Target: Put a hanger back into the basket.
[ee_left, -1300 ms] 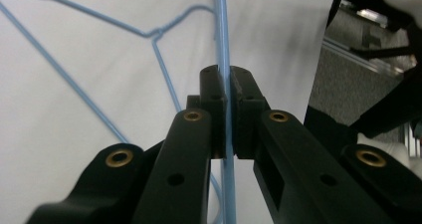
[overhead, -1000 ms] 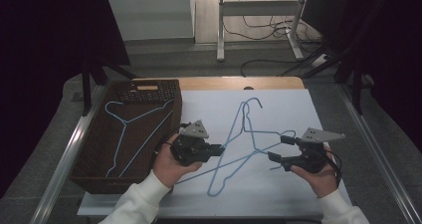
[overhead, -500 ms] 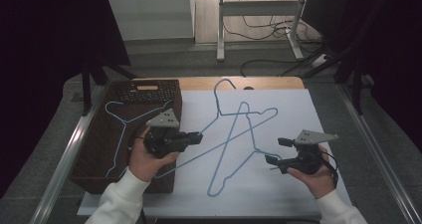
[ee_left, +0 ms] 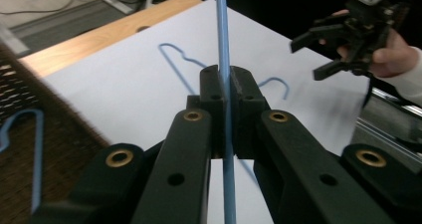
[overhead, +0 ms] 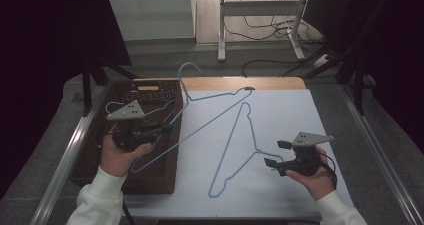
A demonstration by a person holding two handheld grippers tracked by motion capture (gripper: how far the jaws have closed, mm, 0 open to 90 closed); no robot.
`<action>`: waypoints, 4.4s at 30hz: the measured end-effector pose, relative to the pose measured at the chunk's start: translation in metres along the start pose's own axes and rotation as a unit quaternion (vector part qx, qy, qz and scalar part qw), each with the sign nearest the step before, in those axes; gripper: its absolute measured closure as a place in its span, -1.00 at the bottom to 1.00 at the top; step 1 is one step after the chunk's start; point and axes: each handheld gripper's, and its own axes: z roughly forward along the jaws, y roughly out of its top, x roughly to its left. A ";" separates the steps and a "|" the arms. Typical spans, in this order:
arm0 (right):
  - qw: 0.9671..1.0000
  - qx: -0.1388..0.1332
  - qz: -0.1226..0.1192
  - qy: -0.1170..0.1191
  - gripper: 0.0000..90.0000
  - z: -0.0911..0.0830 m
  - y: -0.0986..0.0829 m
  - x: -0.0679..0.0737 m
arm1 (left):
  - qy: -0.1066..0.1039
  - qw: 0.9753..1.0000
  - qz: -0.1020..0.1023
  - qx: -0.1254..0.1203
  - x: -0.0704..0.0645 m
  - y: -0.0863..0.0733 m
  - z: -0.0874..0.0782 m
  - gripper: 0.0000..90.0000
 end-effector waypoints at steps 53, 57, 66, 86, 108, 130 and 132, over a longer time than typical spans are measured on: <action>1.000 0.021 -0.007 -0.010 -0.65 0.006 -0.005 -0.002 | 0.127 0.984 -0.122 -0.031 0.092 -0.068 -0.061 0.92; 1.000 0.021 -0.009 -0.011 -0.65 0.007 -0.005 -0.002 | 0.132 0.982 -0.131 -0.028 0.097 -0.073 -0.060 0.92; 1.000 0.021 -0.010 -0.011 -0.65 0.007 -0.005 -0.002 | 0.126 0.983 -0.135 -0.017 0.101 -0.079 -0.047 0.92; 1.000 0.022 -0.011 -0.010 -0.65 0.007 -0.005 -0.002 | 0.123 0.981 -0.148 0.000 0.106 -0.091 -0.042 0.92; 1.000 0.021 -0.011 -0.012 -0.65 0.006 -0.005 -0.002 | 0.177 0.972 -0.153 0.034 0.107 -0.102 -0.024 0.30; 1.000 0.023 -0.011 -0.013 -0.66 0.007 -0.005 -0.001 | 0.040 0.997 -0.056 0.022 0.036 -0.055 0.000 -0.52; 1.000 0.022 -0.011 -0.012 -0.66 0.007 -0.005 -0.002 | 0.037 0.998 -0.052 0.026 0.032 -0.055 0.005 -0.52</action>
